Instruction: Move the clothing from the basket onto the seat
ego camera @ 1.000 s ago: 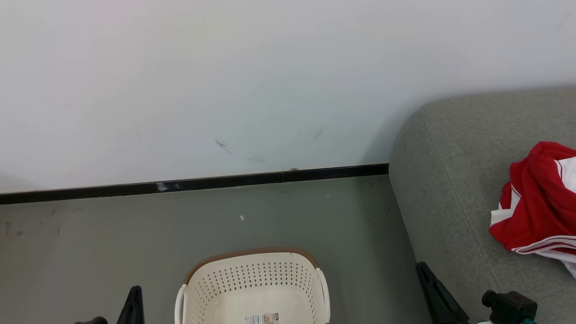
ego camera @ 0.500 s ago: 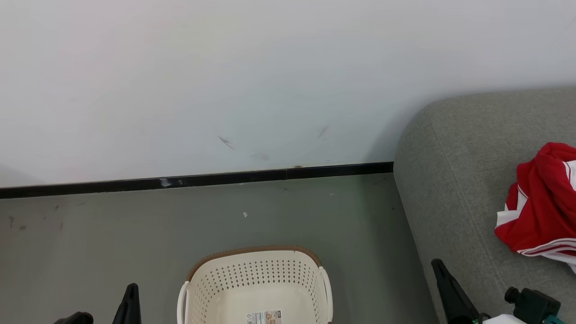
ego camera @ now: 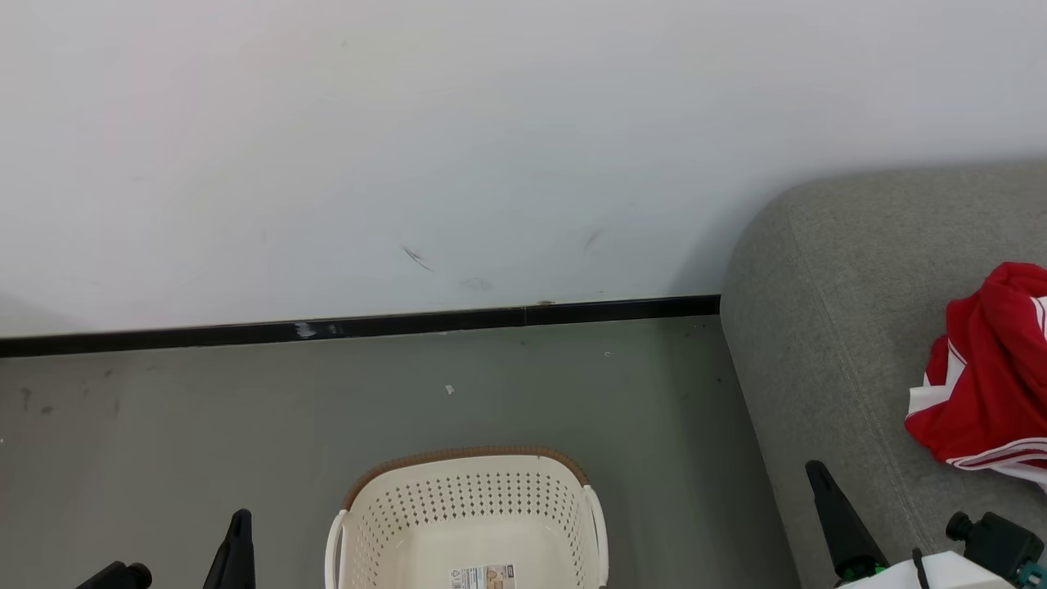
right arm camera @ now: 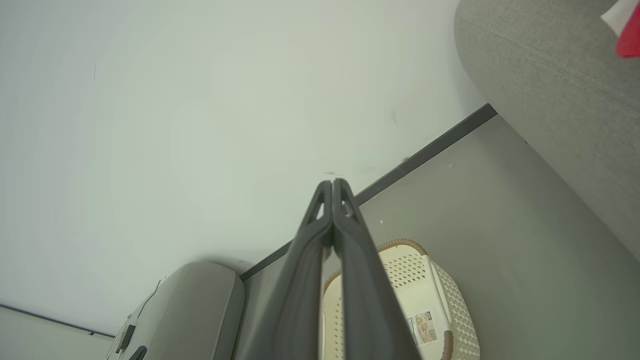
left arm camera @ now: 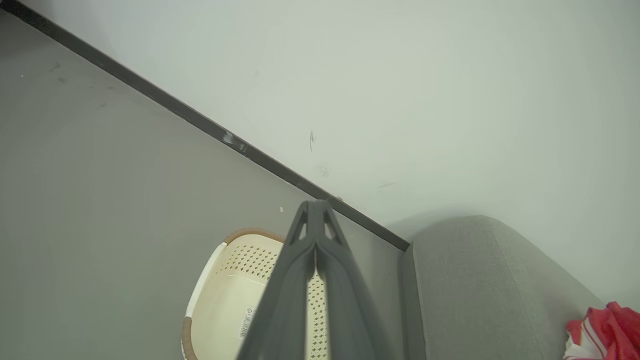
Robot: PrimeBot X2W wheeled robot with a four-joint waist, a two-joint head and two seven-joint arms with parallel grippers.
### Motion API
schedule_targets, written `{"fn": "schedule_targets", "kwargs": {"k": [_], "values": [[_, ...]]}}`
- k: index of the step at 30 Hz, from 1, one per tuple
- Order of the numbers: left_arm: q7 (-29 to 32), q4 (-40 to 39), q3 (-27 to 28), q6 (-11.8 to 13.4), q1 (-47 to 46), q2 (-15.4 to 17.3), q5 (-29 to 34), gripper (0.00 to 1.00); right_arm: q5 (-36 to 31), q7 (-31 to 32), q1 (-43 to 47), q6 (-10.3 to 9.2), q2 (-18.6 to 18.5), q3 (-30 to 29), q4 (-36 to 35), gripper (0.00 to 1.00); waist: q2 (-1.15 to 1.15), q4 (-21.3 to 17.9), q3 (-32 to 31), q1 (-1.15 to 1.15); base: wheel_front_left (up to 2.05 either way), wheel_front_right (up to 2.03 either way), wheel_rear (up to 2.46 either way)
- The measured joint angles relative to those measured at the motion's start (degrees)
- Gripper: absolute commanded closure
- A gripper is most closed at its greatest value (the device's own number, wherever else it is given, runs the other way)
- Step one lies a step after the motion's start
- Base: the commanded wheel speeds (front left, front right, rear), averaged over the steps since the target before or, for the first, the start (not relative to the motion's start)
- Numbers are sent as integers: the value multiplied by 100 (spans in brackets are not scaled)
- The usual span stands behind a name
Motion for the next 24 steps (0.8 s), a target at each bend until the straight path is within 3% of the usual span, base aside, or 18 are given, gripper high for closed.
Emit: {"fn": "schedule_targets", "kwargs": {"k": [5, 18, 24], "values": [[102, 36, 80, -79, -40, -21, -374, 100, 450, 79, -119, 0, -48, -26, 97, 100, 0, 15, 2, -2, 0, 0, 0], [374, 202, 292, -375, -248, -80, -1401, 100, 1706, 285, -390, 0, -156, -133, 344, 100, 0, 58, 77, -70, 0, 0, 0], [500, 265, 374, -510, -322, -122, -1839, 100, 2257, 382, -432, 0, -179, -169, 459, 100, 0, 76, 116, -87, 0, 0, 0]]}}
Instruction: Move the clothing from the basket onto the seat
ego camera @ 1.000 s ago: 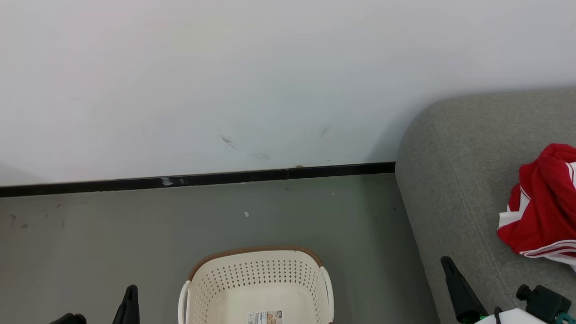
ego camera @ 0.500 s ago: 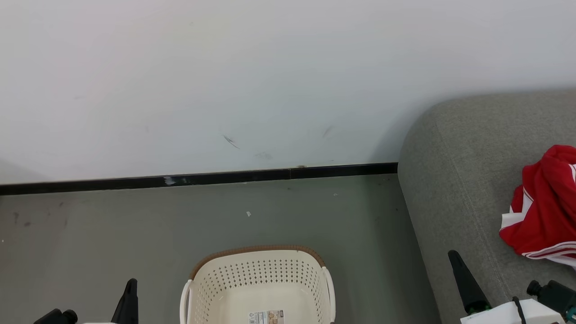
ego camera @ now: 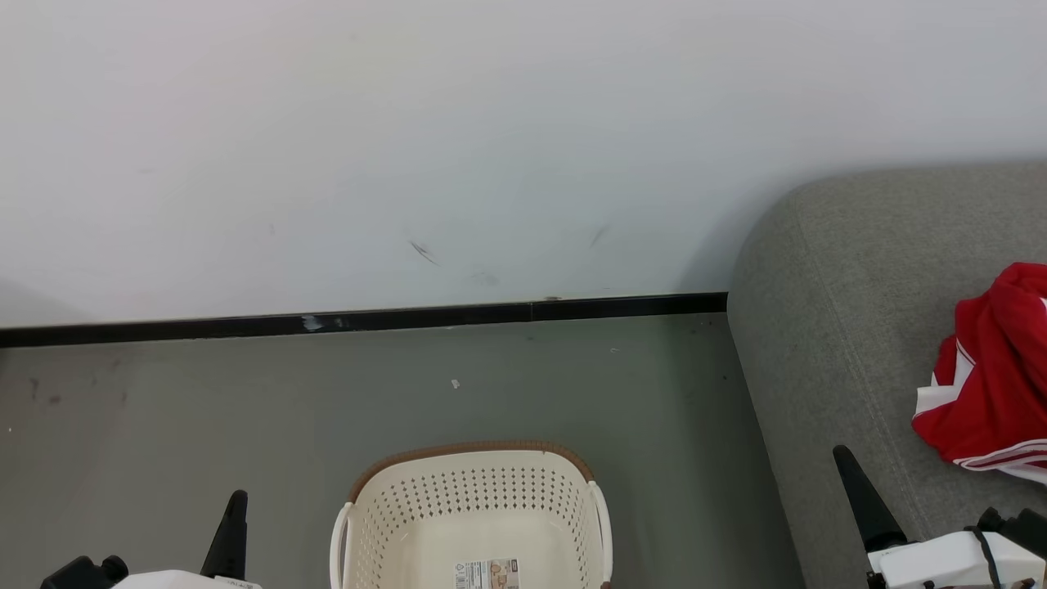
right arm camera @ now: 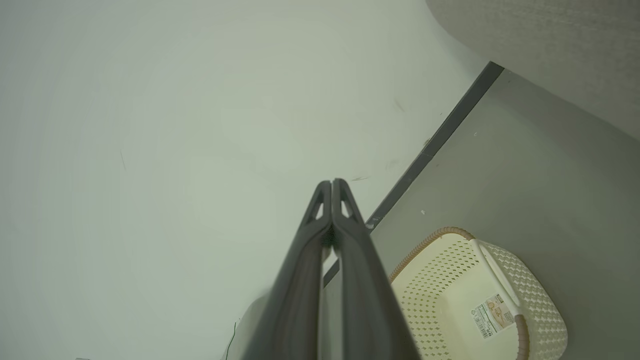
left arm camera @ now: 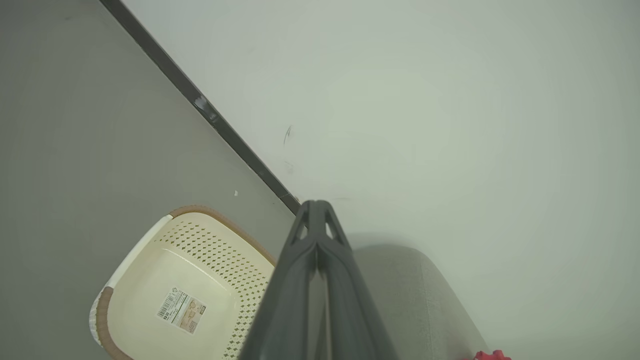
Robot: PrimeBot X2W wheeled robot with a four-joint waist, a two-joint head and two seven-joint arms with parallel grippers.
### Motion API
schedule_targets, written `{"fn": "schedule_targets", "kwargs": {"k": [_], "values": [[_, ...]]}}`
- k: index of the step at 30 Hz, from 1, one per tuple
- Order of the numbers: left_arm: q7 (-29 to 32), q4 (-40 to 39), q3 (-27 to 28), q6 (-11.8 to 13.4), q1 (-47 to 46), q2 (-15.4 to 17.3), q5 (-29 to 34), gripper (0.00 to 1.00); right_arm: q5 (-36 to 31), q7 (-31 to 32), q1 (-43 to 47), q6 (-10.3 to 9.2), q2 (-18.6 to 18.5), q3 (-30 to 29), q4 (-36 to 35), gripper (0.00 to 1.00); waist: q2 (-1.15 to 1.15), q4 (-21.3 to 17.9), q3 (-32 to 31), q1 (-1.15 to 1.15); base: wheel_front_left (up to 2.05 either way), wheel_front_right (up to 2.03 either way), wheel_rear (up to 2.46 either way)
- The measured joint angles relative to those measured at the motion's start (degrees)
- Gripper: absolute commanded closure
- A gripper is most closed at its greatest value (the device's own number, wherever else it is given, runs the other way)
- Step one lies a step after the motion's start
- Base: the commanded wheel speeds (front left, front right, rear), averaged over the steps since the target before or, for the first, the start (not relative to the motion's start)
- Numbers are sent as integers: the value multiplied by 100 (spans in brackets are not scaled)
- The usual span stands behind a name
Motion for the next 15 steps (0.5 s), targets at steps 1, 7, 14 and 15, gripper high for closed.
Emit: {"fn": "schedule_targets", "kwargs": {"k": [1, 7, 14, 15], "values": [[27, 12, 14, -3, -27, -7, -68, 100, 82, 2, -3, 0, -4, -8, 15, 100, 0, 3, 6, -2, 0, 0, 0], [116, 79, 111, -165, -85, -65, -508, 100, 621, 112, -207, 0, -40, -43, 82, 100, 0, 22, 33, -6, 0, 0, 0], [276, 146, 216, -304, -208, -97, -1031, 100, 1233, 194, -239, 0, -82, -83, 202, 100, 0, 43, 56, -8, 0, 0, 0], [294, 162, 231, -321, -218, -101, -1098, 100, 1328, 235, -256, 0, -90, -92, 216, 100, 0, 46, 59, -8, 0, 0, 0]]}}
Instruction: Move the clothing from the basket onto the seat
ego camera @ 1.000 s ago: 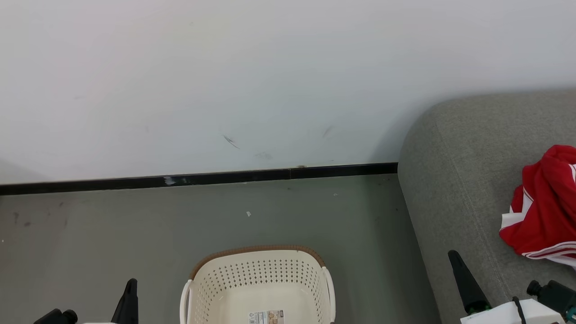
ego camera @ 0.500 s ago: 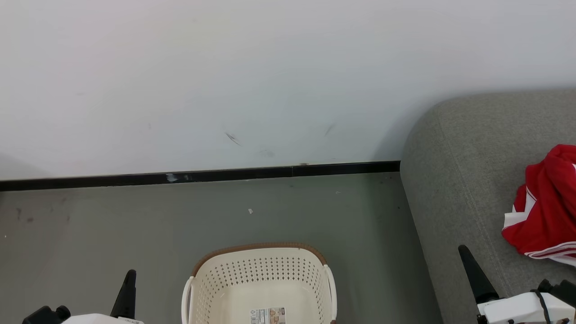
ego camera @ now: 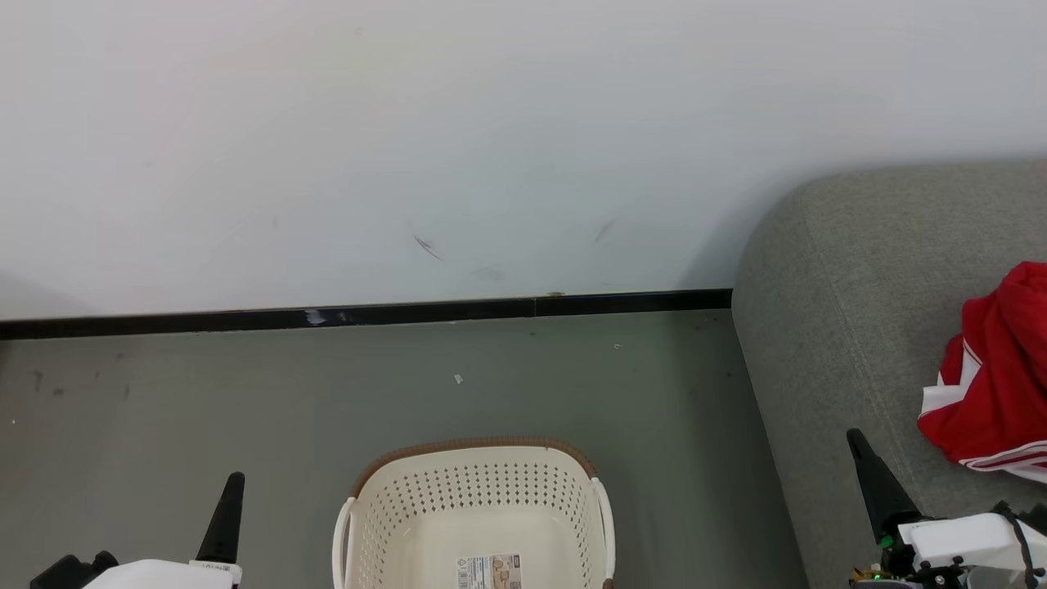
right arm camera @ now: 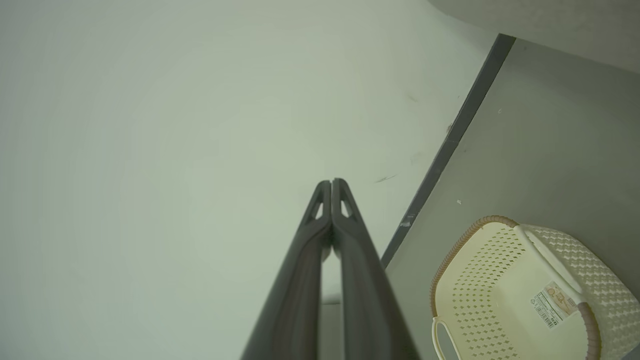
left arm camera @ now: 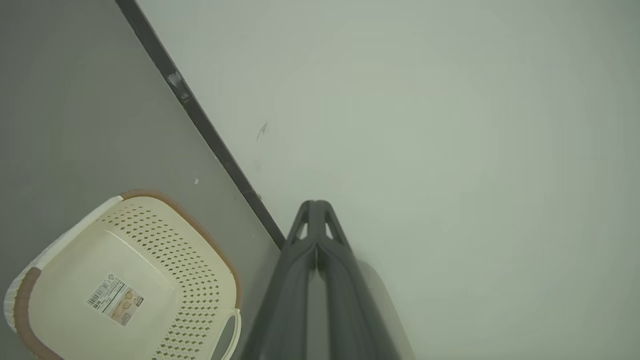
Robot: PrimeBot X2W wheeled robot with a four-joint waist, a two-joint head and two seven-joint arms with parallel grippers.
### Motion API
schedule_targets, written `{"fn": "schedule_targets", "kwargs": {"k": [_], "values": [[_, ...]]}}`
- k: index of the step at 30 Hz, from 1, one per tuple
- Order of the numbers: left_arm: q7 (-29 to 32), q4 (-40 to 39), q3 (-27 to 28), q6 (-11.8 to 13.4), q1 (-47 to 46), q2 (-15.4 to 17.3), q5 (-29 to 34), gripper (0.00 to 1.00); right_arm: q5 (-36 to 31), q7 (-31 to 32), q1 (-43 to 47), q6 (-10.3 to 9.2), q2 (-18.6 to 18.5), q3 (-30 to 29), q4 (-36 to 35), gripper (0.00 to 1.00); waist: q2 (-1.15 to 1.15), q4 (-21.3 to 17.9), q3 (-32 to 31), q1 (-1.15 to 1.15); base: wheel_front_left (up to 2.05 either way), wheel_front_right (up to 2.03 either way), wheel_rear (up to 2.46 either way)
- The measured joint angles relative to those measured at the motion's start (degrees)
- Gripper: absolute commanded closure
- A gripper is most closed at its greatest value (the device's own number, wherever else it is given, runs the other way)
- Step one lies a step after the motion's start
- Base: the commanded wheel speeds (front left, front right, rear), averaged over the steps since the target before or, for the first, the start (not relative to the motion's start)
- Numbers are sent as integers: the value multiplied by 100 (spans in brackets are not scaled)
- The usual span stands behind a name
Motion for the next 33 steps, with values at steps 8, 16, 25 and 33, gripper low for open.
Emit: {"fn": "schedule_targets", "kwargs": {"k": [8, 16, 25, 33], "values": [[158, 99, 122, -186, -81, -40, -591, 100, 708, 112, -192, 0, -53, -78, 102, 100, 0, 25, 20, -1, 0, 0, 0], [309, 181, 252, -383, -220, -104, -1178, 100, 1407, 232, -229, 0, -94, -129, 209, 100, 0, 50, 37, -2, 0, 0, 0], [309, 220, 264, -386, -283, -126, -1272, 100, 1512, 252, -331, 0, -99, -137, 234, 100, 0, 51, 38, -2, 0, 0, 0], [309, 246, 267, -387, -285, -126, -1272, 100, 1512, 253, -331, 0, -99, -145, 249, 100, 0, 51, 38, -2, 0, 0, 0]]}}
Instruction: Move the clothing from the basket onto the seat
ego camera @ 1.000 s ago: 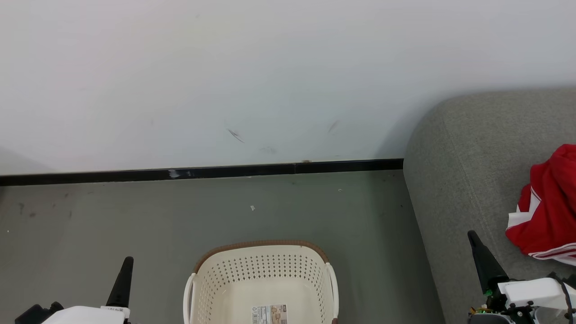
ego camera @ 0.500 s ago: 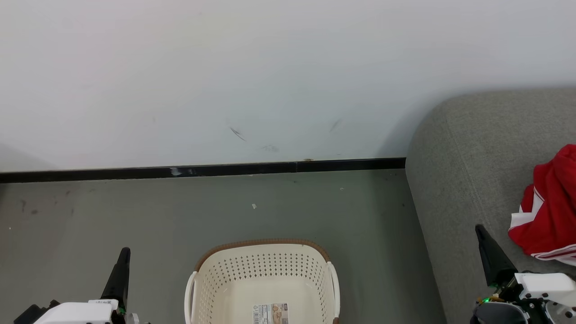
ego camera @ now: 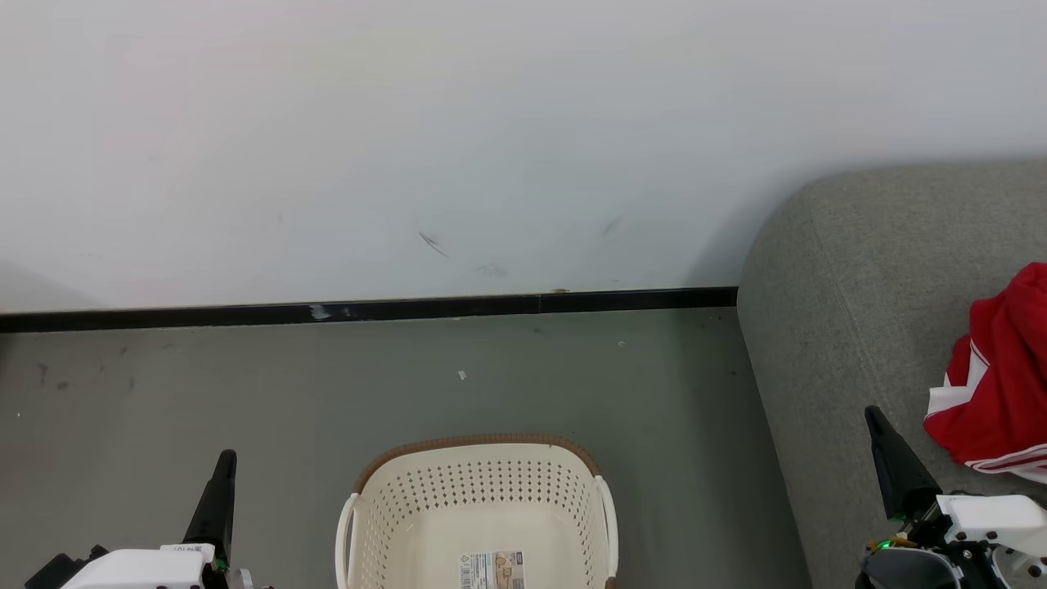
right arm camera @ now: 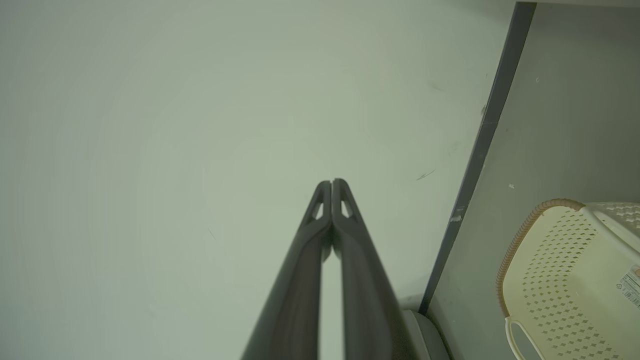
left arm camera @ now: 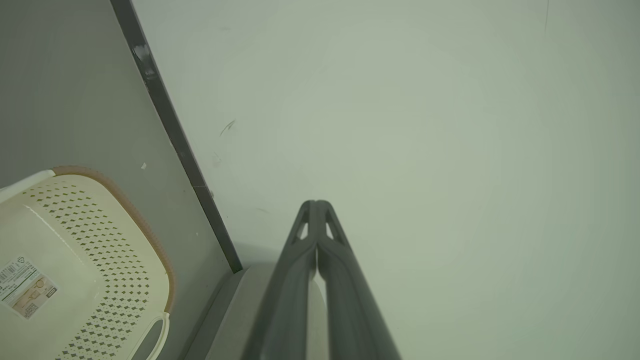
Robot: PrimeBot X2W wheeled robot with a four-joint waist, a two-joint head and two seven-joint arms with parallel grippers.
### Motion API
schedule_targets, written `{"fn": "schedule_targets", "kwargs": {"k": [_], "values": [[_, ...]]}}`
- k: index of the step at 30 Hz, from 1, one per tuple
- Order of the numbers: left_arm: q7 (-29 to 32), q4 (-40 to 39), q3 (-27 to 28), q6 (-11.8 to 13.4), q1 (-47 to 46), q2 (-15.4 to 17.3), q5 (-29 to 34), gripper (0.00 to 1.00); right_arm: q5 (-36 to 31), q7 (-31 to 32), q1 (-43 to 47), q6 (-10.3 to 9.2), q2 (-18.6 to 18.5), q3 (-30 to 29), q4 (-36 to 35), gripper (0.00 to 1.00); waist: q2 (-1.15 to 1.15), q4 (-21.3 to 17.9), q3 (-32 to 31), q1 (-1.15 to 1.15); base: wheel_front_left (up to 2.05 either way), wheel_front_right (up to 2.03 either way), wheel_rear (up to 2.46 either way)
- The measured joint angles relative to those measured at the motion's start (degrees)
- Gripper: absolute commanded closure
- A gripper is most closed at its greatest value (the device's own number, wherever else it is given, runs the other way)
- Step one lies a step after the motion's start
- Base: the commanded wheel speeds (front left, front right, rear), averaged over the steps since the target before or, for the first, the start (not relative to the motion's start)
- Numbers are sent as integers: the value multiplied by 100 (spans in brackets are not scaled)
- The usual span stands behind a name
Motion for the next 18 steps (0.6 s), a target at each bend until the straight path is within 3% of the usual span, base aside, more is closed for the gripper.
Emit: {"fn": "schedule_targets", "kwargs": {"k": [18], "values": [[1, 38, 8, -41, -12, -1, 0, 100, 0, 24, -1, 0, 2, -20, 37, 100, 0, 0, -1, -1, 0, 0, 0]]}}
